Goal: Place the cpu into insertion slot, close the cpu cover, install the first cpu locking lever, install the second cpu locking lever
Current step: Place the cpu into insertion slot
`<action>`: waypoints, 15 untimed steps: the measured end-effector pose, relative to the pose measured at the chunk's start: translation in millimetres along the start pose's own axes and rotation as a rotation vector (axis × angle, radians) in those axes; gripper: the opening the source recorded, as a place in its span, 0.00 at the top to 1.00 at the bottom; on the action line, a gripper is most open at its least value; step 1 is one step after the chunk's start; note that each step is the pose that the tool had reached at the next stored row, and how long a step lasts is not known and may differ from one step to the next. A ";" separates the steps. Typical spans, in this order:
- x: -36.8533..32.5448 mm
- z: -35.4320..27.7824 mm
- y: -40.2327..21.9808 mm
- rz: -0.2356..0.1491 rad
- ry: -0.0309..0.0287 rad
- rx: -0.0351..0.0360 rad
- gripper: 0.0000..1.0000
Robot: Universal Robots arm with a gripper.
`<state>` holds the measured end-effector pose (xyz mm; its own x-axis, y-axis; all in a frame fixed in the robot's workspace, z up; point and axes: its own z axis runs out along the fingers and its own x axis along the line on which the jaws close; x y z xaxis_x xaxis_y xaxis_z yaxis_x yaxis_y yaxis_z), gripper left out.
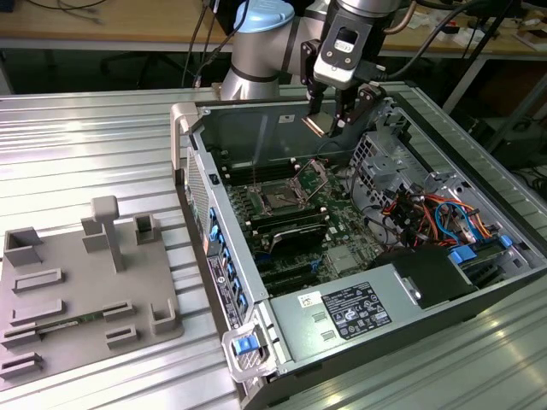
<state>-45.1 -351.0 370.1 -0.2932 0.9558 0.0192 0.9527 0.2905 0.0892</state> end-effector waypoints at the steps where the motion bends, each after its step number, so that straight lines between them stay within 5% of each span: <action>1: 0.1 0.0 -0.2 0.000 0.0000 0.0000 0.45; 15: 1.2 0.0 -4.1 0.000 0.0000 0.0004 0.45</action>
<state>-49.4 -351.0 369.8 -0.2934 0.9558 0.0192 0.9527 0.2906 0.0888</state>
